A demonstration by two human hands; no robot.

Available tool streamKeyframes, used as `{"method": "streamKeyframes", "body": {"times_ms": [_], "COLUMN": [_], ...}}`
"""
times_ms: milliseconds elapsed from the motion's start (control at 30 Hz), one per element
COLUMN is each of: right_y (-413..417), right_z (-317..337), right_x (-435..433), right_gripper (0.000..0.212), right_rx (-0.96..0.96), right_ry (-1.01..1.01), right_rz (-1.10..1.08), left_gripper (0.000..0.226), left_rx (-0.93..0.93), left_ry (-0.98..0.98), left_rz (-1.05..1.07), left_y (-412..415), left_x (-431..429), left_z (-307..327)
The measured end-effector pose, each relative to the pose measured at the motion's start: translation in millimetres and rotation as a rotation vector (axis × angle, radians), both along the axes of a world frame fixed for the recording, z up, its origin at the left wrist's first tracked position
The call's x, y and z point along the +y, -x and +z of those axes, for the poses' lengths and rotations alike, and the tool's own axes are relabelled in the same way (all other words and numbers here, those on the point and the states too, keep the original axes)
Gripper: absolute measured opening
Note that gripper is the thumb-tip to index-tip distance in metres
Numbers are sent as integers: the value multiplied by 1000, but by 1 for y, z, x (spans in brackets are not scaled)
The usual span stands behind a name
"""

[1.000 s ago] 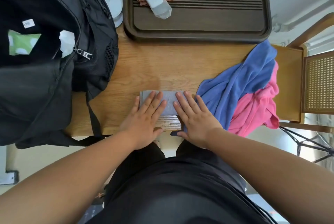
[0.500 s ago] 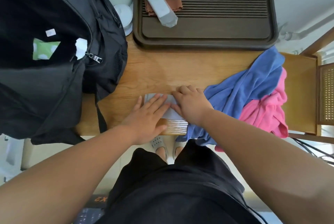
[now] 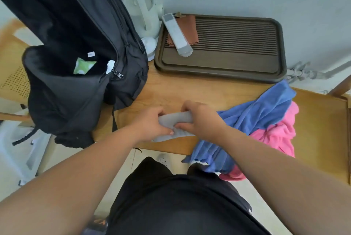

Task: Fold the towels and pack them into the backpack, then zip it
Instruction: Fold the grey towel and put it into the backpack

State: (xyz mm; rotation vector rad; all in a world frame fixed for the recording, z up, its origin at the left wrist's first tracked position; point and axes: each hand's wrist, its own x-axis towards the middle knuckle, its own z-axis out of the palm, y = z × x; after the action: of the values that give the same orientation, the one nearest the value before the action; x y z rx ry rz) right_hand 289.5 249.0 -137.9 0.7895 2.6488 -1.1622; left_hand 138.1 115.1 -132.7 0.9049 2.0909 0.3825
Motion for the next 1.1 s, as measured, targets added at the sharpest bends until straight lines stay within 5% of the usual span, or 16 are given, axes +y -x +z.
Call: {"method": "streamKeyframes", "body": {"times_ms": [267,400,567,800,1000,1100], "right_y": [19,43,92,181,260,289], "right_z": [74,92,103,132,143,146], "right_x": [15,2,-36,-99,-108,-101], "right_gripper": [64,53,46,36,95,97], "right_rx": [312,309,375,521,510,462], "right_ry": [440,634,615,164,-51,-93], "right_rz": [-304,-287,-340,-574,-656,-683], "left_gripper": [47,47,43,50,56,63], "left_rx": [-217,-232,-37,494,728,750], "left_ry": [-453,-572,-603,-358,-383,-430], "left_rz": [475,517,385,-56,-576,-635], "left_y": [35,64,120,228,247,245], "left_x": [-11,-24,-55,-124,-154,-166], "left_z": [93,120,128,95,53,43]}}
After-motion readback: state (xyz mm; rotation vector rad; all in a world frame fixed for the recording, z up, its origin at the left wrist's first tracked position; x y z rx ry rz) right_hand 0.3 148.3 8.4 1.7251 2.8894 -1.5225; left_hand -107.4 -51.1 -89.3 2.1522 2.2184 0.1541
